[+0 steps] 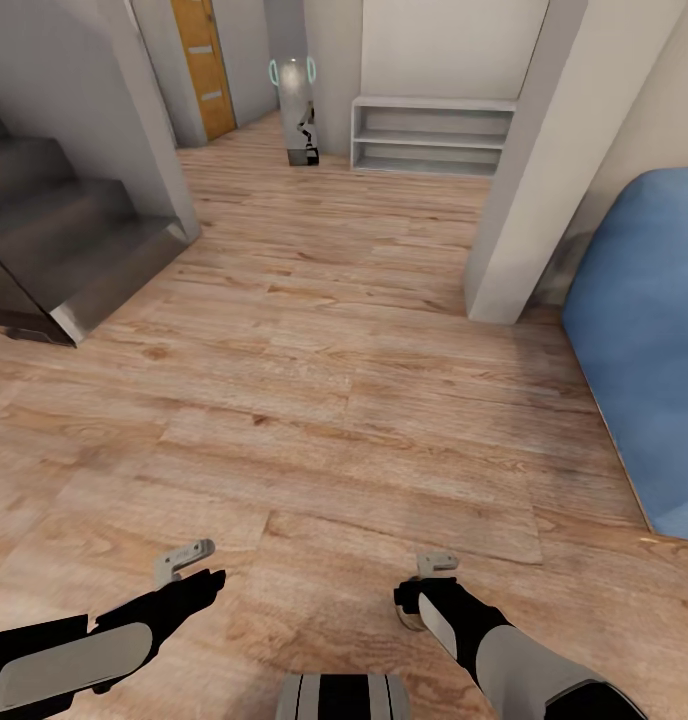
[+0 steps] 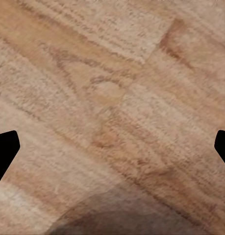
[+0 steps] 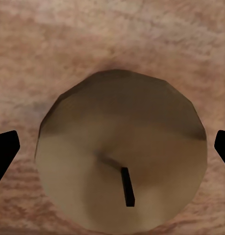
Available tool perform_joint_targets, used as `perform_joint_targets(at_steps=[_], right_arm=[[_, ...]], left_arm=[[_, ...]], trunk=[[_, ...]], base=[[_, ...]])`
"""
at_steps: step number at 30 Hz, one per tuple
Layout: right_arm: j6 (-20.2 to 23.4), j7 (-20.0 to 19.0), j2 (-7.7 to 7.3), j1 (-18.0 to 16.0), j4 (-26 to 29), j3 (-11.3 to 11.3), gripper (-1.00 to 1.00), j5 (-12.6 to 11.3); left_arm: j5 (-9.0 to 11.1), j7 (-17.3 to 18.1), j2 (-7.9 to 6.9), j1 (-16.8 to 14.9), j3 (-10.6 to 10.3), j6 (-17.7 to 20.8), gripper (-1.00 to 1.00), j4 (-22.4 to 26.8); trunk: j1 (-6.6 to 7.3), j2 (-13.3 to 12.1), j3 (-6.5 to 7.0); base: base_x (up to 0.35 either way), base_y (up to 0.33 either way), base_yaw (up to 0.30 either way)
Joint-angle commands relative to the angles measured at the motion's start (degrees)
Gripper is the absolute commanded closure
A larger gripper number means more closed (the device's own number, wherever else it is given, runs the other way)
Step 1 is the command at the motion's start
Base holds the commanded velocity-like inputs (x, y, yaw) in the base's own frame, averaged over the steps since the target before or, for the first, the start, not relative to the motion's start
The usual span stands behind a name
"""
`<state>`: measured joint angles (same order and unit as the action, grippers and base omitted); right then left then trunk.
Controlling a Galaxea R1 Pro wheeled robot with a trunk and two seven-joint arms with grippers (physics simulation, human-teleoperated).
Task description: Place each of the two pumpkins and all three candles from the living room inside a cabinet in the living room (use any cabinet), then make sure every cabinet is closed, and position the cauldron so it is next to a table in the living room.
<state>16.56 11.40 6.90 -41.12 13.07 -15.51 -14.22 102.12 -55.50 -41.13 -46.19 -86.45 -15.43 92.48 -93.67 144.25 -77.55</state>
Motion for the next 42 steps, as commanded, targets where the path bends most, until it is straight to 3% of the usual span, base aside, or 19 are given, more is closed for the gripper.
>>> perform_joint_targets(at_steps=[1, 6, 10, 35, 42], right_arm=[[0.3, 0.4, -0.03, 0.0, 0.1, -0.5, -1.00, -0.6], [0.3, 0.4, -0.04, 0.0, 0.1, -0.5, -1.00, -0.6], [0.3, 0.4, -0.04, 0.0, 0.1, -0.5, -1.00, -0.6], [0.3, 0.4, -0.04, 0.0, 0.2, -0.5, -1.00, -0.6], [0.3, 0.4, -0.04, 0.0, 0.2, -0.5, -1.00, -0.6]], left_arm=[[0.3, 0.0, -0.02, -0.1, -0.2, -0.3, -1.00, 0.1], [0.3, 0.0, -0.02, -0.1, -0.2, -0.3, -1.00, 0.1], [0.3, 0.0, -0.01, -0.1, -0.2, -0.3, -1.00, 0.1], [0.3, 0.0, -0.04, -0.1, -0.2, -0.3, -1.00, 0.1], [0.3, 0.0, -0.01, -0.1, -0.2, -0.3, -1.00, 0.1]], trunk=[[0.01, 0.0, -0.04], [0.01, 0.0, -0.04], [-0.09, 0.1, -0.93], [-0.09, 0.1, -0.93], [-0.25, 0.2, -2.26]], base=[[0.000, 0.000, 0.000], [0.000, 0.000, 0.000], [0.000, 0.000, 0.000], [0.000, 0.000, 0.000], [0.000, 0.000, 0.000]])
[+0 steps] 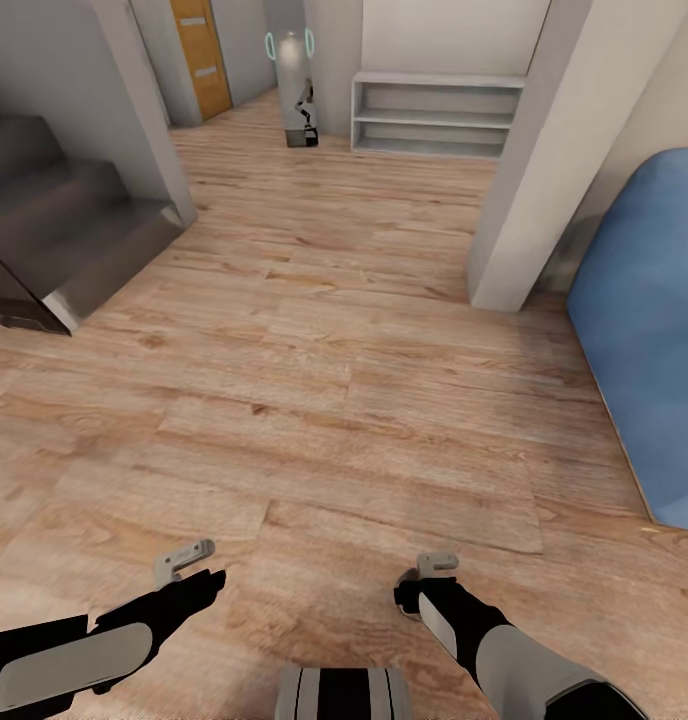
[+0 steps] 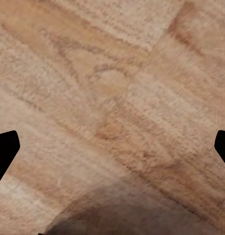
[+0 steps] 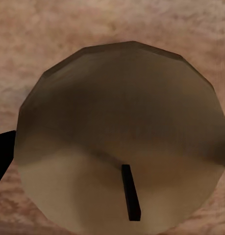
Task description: Place each of the two pumpkins and all three candles from the living room inside a cabinet in the living room (use any cabinet), then make sure every cabinet is closed, and position the cauldron so it is next to a table in the living room.
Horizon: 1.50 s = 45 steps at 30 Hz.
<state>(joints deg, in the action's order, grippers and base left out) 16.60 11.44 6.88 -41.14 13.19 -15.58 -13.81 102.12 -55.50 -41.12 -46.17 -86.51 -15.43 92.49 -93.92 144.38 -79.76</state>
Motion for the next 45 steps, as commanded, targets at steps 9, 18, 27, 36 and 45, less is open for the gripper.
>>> perform_joint_targets(at_steps=[9, 18, 27, 36, 45], right_arm=[[0.3, 0.3, -0.02, 0.0, 0.1, -0.4, -1.00, -1.0], [0.3, 0.3, -0.02, 0.0, 0.1, -0.4, -1.00, -1.0], [0.3, 0.4, -0.02, 0.0, 0.1, -0.4, -1.00, -1.0], [0.3, 0.4, -0.02, 0.0, 0.1, -0.4, -1.00, -1.0], [0.3, 0.4, -0.01, 0.0, 0.1, -0.4, -1.00, -1.0]], left_arm=[[0.3, 0.0, -0.02, -0.1, -0.2, -0.3, -1.00, 0.1], [0.3, 0.0, -0.05, -0.1, -0.2, -0.3, -1.00, 0.1], [0.3, 0.0, -0.03, -0.1, -0.2, -0.3, -1.00, 0.1], [0.3, 0.0, -0.05, -0.1, -0.2, -0.3, -1.00, 0.1], [0.3, 0.0, -0.04, -0.1, -0.2, -0.3, -1.00, 0.1]], trunk=[[0.01, 0.0, -0.05], [0.01, 0.0, -0.05], [0.01, 0.0, -0.05], [0.01, 0.0, -0.05], [0.01, 0.0, -0.05]], base=[[0.000, 0.000, 0.000], [0.000, 0.000, 0.000], [0.000, 0.000, 0.000], [0.000, 0.000, 0.000], [0.000, 0.000, 0.000]])
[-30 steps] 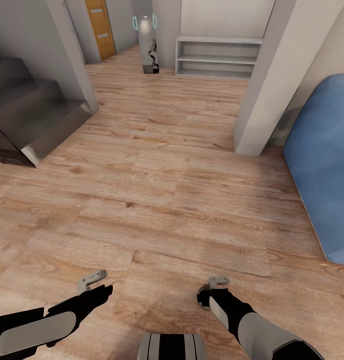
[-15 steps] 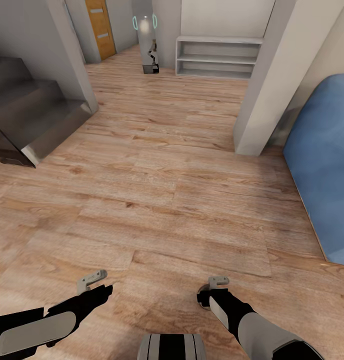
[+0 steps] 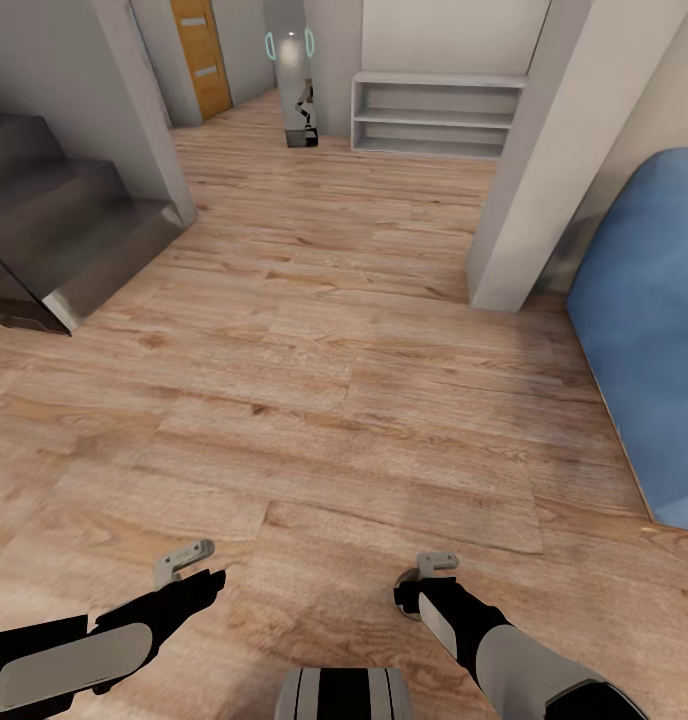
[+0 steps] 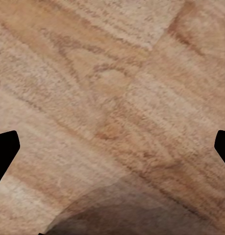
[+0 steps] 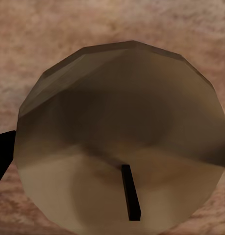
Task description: Place each of the two pumpkins and all three candles from the living room inside a cabinet in the living room (use any cabinet), then make sure every cabinet is closed, and position the cauldron so it is next to a table in the living room.
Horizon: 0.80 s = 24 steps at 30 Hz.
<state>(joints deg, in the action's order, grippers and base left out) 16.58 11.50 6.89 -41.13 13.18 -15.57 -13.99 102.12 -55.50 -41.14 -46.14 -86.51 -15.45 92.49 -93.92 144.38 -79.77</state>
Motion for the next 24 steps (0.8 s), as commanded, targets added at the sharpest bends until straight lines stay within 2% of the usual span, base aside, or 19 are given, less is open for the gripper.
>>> perform_joint_targets(at_steps=[1, 3, 4, 24], right_arm=[[0.3, 0.4, -0.03, 0.0, 0.1, -0.4, -1.00, -0.8], [0.3, 0.4, -0.03, 0.0, 0.1, -0.4, -1.00, -0.8], [0.4, 0.4, -0.04, 0.0, 0.1, -0.4, 1.00, -0.8], [0.4, 0.4, -0.04, 0.0, 0.2, -0.4, 1.00, -0.8]], left_arm=[[0.3, -0.1, -0.01, -0.1, -0.2, -0.3, -1.00, 0.1], [0.3, -0.1, 0.00, -0.1, -0.2, -0.3, -1.00, 0.1], [0.3, -0.1, 0.00, -0.1, -0.2, -0.3, -1.00, 0.1], [0.5, -0.1, -0.07, -0.1, -0.2, -0.3, -1.00, 0.1]], trunk=[[0.01, 0.0, -0.04], [0.01, 0.0, -0.04], [0.01, 0.0, -0.04], [0.01, 0.0, -0.04]], base=[[0.000, 0.000, 0.000], [0.000, 0.000, 0.000], [0.000, 0.000, 0.000], [0.000, 0.000, 0.000]])
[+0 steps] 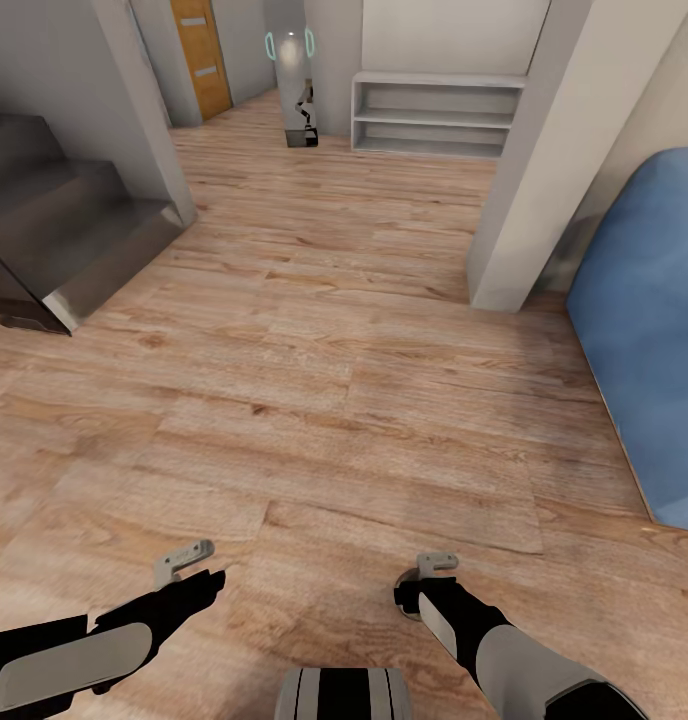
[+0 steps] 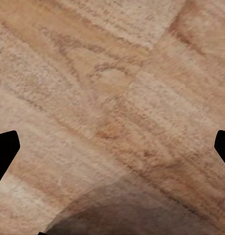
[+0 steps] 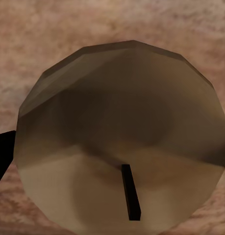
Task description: Place each of the two pumpkins and all three candles from the living room inside a cabinet in the living room (use any cabinet), then make sure every cabinet is closed, and position the cauldron so it is next to a table in the living room.
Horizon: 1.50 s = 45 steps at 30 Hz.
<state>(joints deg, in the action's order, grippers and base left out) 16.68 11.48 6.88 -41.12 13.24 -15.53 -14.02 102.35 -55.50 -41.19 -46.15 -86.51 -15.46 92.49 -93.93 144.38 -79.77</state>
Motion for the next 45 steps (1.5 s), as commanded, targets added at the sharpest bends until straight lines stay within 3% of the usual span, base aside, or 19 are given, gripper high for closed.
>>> perform_joint_targets(at_steps=[1, 15, 28, 34, 40, 43, 45], right_arm=[[0.3, 0.4, -0.02, 0.0, 0.1, -0.5, 1.00, -0.7], [0.3, 0.4, -0.02, 0.0, 0.1, -0.5, 1.00, -0.7], [0.2, 0.5, -0.11, 0.0, 1.7, -0.3, 1.00, -0.7], [0.3, 1.1, -0.11, 0.3, 6.5, -0.3, 1.00, -0.7], [1.1, 4.2, -0.18, 2.2, 12.2, -0.3, 1.00, -0.7], [3.9, 6.8, -0.34, 4.9, 18.5, -0.2, 1.00, -0.7], [7.5, 8.4, -0.99, 8.3, 26.1, -0.2, 1.00, -0.7]], left_arm=[[0.5, 0.0, -0.02, -0.1, -0.1, -0.3, -1.00, 0.1], [1.5, 0.0, -0.03, -0.1, -0.1, -0.3, -1.00, 0.1], [1.5, 0.0, 0.02, -0.1, -0.2, -0.4, -1.00, 0.1], [1.5, 0.0, 0.05, -0.1, -0.2, -0.3, -1.00, 0.1], [1.5, 0.0, 0.05, -0.1, -0.2, -0.3, -1.00, 0.0], [1.5, -0.1, 0.05, -0.1, -0.2, -0.3, -1.00, -0.1], [1.5, -0.1, 0.05, -0.1, -0.2, -0.3, -1.00, -0.9]], trunk=[[0.01, 0.0, -0.04], [0.01, 0.0, -0.04], [0.34, -0.2, 2.84], [0.50, -0.2, 4.17], [0.65, -0.3, 5.50], [0.73, -0.4, 6.16], [0.78, -0.4, 6.60]], base=[[0.000, 0.000, 0.000], [0.000, 0.000, 0.000], [0.000, 0.000, 0.000], [0.000, 0.000, 0.000], [0.000, 0.000, 0.000], [0.000, 0.000, 0.000], [0.000, 0.000, 0.000]])
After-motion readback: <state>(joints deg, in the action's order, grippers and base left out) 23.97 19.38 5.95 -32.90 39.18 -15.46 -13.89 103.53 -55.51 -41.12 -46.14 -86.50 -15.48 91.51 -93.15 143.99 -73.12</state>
